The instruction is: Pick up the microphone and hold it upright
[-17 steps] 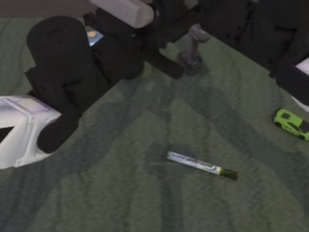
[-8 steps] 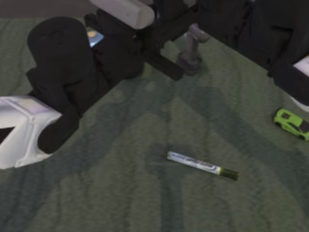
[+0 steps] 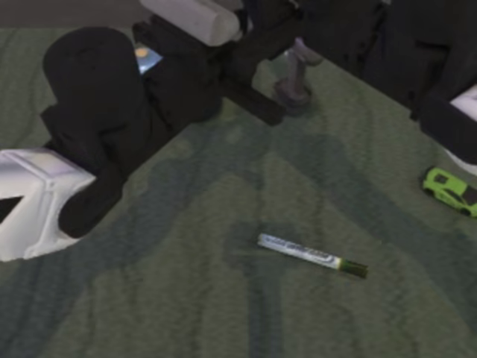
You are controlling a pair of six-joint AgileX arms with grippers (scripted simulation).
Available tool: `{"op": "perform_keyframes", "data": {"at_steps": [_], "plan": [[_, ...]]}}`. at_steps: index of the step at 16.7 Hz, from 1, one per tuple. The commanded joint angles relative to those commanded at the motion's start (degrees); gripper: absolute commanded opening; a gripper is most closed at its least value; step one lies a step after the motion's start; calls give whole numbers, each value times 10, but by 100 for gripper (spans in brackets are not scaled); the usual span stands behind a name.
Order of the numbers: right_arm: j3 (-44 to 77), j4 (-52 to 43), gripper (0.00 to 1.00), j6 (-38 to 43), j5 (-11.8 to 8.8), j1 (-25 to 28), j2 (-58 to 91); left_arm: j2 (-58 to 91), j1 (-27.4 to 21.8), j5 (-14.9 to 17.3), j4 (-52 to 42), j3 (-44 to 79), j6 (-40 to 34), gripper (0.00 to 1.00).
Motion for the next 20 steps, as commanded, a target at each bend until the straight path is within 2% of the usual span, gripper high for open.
{"op": "perform_keyframes", "data": {"at_steps": [9,20], "plan": [[0,0,0,0,0,0,0,0,0,0,0,0,0,0],[0,0,0,0,0,0,0,0,0,0,0,0,0,83]]}}
